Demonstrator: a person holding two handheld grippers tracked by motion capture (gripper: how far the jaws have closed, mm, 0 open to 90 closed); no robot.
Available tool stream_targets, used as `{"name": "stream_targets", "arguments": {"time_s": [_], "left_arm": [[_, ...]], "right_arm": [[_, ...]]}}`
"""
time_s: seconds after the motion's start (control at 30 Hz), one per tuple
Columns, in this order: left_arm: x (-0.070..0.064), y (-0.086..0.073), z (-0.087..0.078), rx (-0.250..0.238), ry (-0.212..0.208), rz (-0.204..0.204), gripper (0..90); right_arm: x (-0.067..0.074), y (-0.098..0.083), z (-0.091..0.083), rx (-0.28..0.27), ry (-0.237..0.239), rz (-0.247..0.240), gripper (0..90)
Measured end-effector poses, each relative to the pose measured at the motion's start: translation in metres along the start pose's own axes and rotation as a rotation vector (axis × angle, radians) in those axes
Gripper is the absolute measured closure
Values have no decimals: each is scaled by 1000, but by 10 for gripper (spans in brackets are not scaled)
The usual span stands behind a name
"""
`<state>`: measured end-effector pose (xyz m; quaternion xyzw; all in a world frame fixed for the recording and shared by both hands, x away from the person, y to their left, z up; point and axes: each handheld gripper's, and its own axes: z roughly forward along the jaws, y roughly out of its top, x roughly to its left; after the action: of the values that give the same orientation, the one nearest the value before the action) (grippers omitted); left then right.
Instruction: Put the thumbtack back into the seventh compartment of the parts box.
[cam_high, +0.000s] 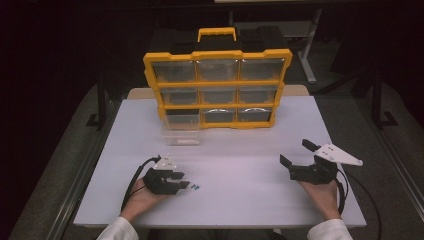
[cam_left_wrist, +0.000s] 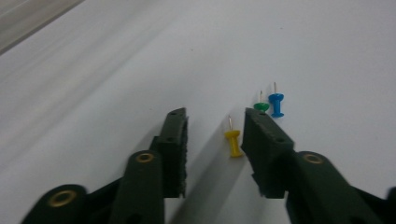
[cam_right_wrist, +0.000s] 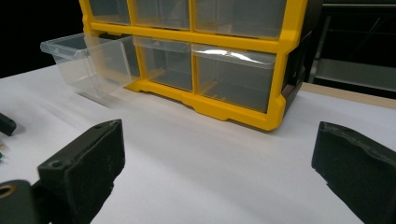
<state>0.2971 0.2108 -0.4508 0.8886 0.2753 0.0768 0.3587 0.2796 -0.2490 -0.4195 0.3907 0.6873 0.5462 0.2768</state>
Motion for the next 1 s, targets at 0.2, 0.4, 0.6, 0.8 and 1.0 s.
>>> {"name": "stream_targets", "arguments": {"time_s": [0.2, 0.4, 0.6, 0.8, 1.0], "left_arm": [[0, 2, 1, 11, 28, 42, 827], [-3, 7, -2, 3, 23, 57, 863], [-3, 7, -2, 12, 16, 62, 864], [-4, 9, -4, 11, 17, 69, 864], [-4, 11, -9, -2, 21, 69, 865]], "right_arm": [[1, 0, 0, 2, -1, -2, 21], [0, 0, 1, 2, -3, 1, 17], [1, -1, 0, -1, -39, 5, 0], [1, -1, 0, -6, -60, 11, 0], [1, -1, 0, -11, -60, 16, 0]]}}
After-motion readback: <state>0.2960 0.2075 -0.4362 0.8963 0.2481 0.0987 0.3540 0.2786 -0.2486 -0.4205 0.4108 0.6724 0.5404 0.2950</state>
